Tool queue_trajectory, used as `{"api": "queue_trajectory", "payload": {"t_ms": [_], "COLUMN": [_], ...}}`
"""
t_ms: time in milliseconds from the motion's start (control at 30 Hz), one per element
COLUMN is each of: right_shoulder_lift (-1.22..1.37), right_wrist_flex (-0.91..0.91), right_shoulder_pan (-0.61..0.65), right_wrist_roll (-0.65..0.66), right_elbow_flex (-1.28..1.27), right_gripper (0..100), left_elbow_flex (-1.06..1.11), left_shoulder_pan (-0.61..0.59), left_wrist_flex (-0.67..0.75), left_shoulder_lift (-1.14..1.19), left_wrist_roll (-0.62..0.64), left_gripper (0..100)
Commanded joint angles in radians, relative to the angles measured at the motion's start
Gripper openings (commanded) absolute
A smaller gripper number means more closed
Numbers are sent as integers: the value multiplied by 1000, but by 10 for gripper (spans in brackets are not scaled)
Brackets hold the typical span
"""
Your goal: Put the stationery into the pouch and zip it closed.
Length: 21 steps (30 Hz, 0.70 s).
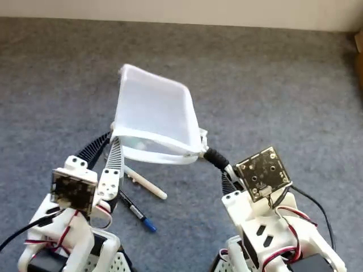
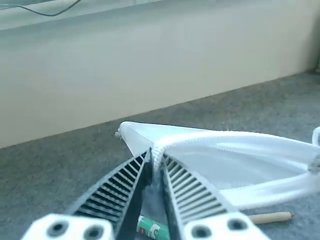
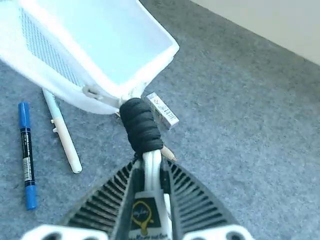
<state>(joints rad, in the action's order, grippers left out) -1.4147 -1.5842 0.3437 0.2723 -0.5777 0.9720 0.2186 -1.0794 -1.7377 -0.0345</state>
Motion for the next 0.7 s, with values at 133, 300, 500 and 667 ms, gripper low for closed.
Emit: {"api": "queue_trajectory", "payload": {"t_ms": [133, 300, 500, 667], "right_shoulder_lift": [4, 4, 7, 59], "right_wrist_flex": [59, 59, 124, 186], "right_shoulder_pan": [15, 15, 13, 13], "right_wrist_roll": [-11, -46, -54, -107], "right_elbow_flex": [64, 122, 179, 88], "right_gripper": [5, 5, 5, 5], "left_elbow_flex": [-335, -444, -453, -453], "left_shoulder_pan": [27, 22, 19, -18], "left_wrist_flex": [-60, -176, -219, -219], "left_shoulder_lift": [325, 486, 584, 633], "left_wrist_roll": [68, 84, 80, 80], "left_gripper": [8, 8, 10, 10]}}
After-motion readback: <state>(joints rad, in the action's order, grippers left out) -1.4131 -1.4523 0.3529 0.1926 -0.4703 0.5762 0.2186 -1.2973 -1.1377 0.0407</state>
